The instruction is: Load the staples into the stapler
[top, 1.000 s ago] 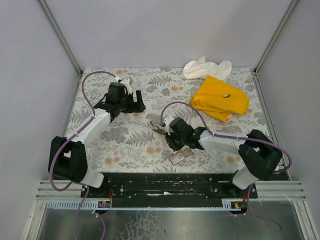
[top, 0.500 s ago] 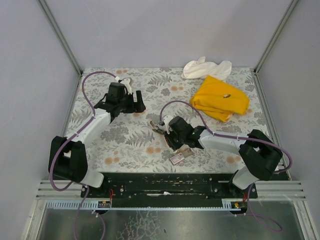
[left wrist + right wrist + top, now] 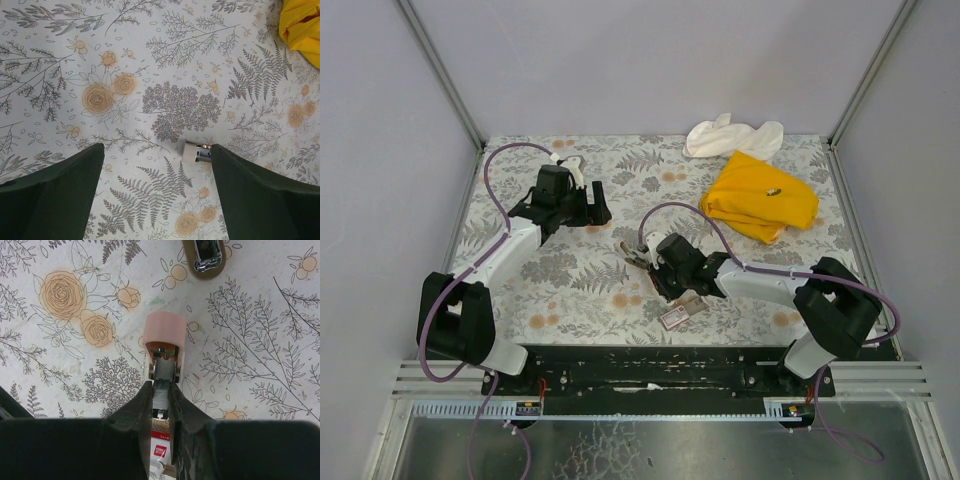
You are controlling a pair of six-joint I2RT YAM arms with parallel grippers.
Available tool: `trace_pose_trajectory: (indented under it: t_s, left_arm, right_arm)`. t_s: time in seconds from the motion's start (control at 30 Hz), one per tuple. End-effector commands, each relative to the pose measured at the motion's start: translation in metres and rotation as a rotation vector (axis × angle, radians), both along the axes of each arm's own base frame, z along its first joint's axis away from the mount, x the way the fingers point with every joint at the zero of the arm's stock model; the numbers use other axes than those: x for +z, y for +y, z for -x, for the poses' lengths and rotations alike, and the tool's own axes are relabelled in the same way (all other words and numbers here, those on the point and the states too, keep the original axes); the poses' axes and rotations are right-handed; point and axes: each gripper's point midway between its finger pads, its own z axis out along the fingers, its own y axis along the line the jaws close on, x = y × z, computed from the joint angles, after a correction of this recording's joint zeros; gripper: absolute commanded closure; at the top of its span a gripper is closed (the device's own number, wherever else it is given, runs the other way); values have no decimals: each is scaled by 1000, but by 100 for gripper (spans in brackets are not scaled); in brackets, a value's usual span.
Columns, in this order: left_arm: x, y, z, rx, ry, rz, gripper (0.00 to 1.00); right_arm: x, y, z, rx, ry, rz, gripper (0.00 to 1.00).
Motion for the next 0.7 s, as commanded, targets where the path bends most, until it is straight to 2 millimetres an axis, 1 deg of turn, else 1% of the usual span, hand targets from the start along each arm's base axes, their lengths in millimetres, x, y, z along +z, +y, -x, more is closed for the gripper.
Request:
trace_pose_trajectory:
  t_s: [0.0,0.27,0.4,0.47,0.67]
  left_arm:
    - [4,-1,-4,-4,-18,5,13]
    - [5,-1,-5,-4,-20,5,13]
    - [6,-1,-4,-4,-22,5,13]
    - [6,-1,-4,-5,-22,5,13]
    - [8,-1,-4,-10,-27,8,13]
  right_arm:
    - [7,7,-8,8,-41,1,87]
    - [3,3,-7,6,-41,15,87]
    - [5,2,-7,5,-45,18,87]
    - [10,3,-8,10,-46,16,87]
    - [37,9,-10,22,-75,-29,87]
